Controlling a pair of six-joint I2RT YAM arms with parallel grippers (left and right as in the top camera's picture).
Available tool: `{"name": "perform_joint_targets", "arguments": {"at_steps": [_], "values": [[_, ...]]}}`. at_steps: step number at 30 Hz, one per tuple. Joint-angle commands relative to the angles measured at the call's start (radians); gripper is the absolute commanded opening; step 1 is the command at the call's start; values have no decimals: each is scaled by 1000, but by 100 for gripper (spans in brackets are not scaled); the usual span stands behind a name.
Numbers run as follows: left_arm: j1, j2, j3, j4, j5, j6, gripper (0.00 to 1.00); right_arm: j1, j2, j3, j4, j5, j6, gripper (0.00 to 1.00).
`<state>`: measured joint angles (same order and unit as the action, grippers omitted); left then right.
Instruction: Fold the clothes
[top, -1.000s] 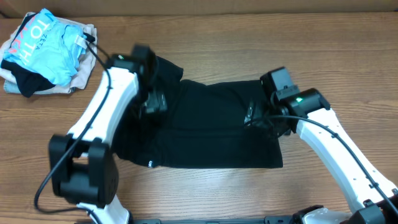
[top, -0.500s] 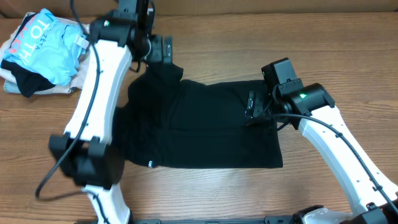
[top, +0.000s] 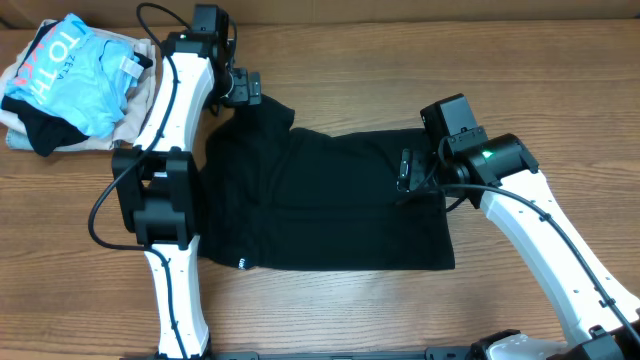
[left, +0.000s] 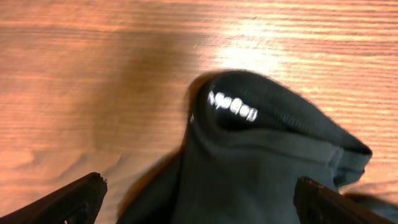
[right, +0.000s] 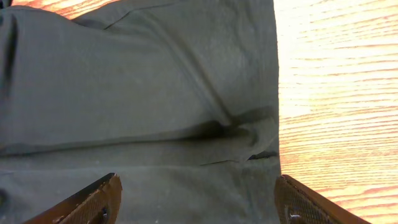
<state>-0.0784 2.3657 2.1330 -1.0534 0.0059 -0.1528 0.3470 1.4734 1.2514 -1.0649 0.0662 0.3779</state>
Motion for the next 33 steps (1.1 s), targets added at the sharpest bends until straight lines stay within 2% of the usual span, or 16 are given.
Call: {"name": "perform_joint_targets", "arguments": {"at_steps": [1, 4, 12, 14, 16, 18, 19, 21, 25, 27, 28, 33], "values": [[-7, 54, 24, 35, 55, 97, 97, -2, -3, 29, 11, 23, -13, 82], [-14, 90, 24, 53, 99, 139, 95, -2, -3, 29, 17, 24, -13, 82], [-12, 137, 23, 100, 92, 121, 91, -2, -3, 29, 24, 24, -13, 82], [-12, 137, 23, 120, 93, 99, 87, -2, -3, 29, 40, 36, -13, 82], [-14, 137, 23, 126, 95, 93, 77, -2, -3, 29, 61, 43, -13, 81], [-18, 137, 23, 127, 96, 93, 61, -2, -3, 29, 77, 46, -12, 77], [-20, 137, 23, 127, 95, 93, 49, -2, -3, 29, 88, 46, -12, 76], [-21, 137, 23, 126, 94, 93, 36, -2, -3, 29, 110, 47, -13, 73], [-20, 136, 27, 111, 92, 81, 19, -2, 3, 29, 179, 47, -24, 66], [-17, 136, 39, 92, 92, 58, 8, -2, 19, 29, 229, 48, -50, 64], [-15, 136, 47, 80, 92, 47, 4, -2, 32, 29, 253, 54, -56, 63], [-5, 136, 120, -15, 91, 36, 4, -29, 121, 29, 337, 79, -64, 63]]}}
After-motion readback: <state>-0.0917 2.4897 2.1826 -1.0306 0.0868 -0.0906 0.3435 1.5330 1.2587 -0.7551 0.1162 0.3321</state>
